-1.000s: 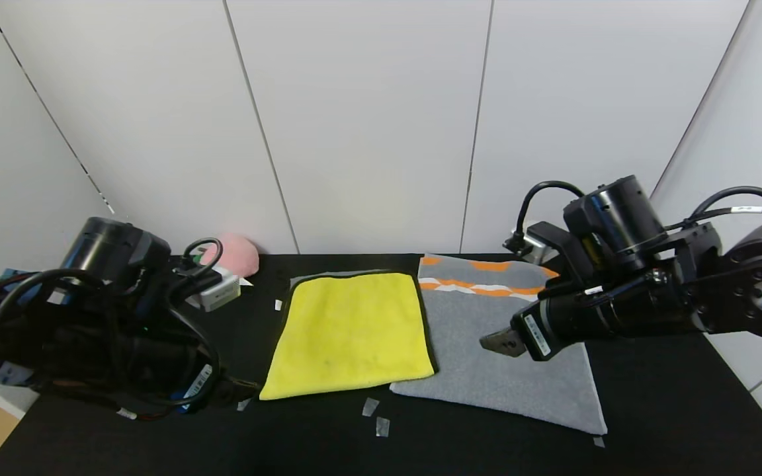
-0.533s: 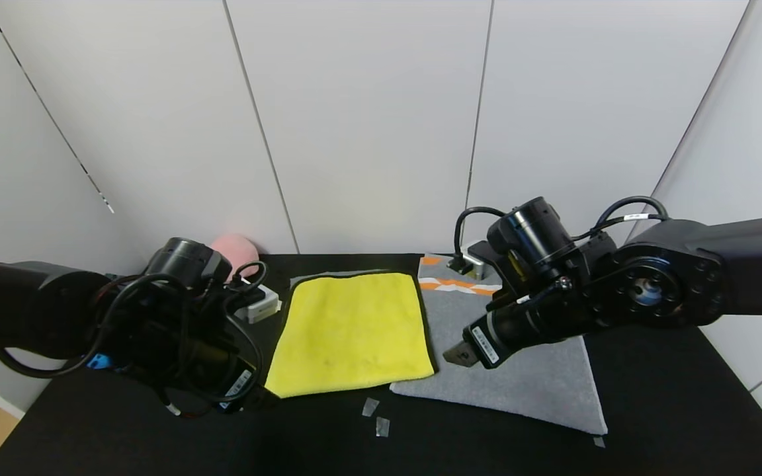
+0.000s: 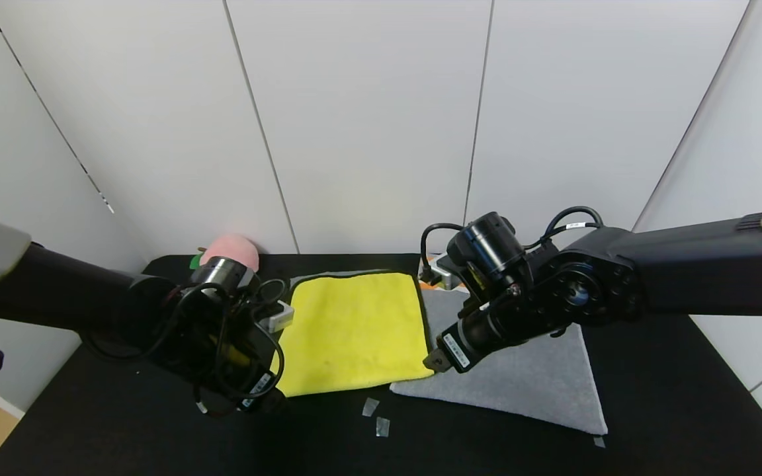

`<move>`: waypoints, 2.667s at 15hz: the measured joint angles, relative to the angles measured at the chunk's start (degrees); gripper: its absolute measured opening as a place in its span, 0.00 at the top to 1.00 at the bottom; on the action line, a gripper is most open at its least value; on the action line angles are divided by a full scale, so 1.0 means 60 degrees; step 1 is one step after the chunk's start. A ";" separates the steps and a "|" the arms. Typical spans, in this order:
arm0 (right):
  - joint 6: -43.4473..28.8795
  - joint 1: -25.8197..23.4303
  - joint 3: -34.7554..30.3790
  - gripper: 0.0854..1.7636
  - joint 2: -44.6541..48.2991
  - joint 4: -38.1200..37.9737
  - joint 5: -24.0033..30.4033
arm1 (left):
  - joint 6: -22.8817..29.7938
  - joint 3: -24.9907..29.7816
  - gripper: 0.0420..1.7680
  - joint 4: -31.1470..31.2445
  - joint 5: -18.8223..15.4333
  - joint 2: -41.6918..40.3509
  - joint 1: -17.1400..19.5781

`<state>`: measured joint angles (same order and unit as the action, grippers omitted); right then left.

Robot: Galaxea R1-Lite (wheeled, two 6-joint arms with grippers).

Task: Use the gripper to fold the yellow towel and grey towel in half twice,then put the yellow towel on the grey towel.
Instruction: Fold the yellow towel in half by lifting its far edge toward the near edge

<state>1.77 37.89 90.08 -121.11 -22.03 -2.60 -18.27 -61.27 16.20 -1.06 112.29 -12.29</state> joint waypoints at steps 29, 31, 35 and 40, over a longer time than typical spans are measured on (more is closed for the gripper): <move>-0.0228 0.0341 0.1508 0.03 -0.1644 -0.0433 -0.0626 | 0.0055 -0.1278 0.96 -0.0061 -0.0156 0.1692 0.0280; -0.0221 0.0423 0.1585 0.03 -0.1800 -0.0429 -0.0774 | 0.0059 -0.1304 0.96 -0.0051 -0.0234 0.1642 0.0321; -0.0154 0.0563 0.1727 0.03 -0.2076 -0.0717 -0.0945 | 0.0091 -0.1512 0.96 0.0085 -0.0762 0.1388 0.0557; -0.0140 0.0786 0.2241 0.03 -0.2473 -0.0845 -0.1136 | 0.0177 -0.1668 0.96 0.0114 -0.1260 0.1020 0.0801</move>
<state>0.93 42.61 103.52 -135.95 -27.10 -9.41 -17.21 -71.28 16.88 -8.62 118.41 -7.49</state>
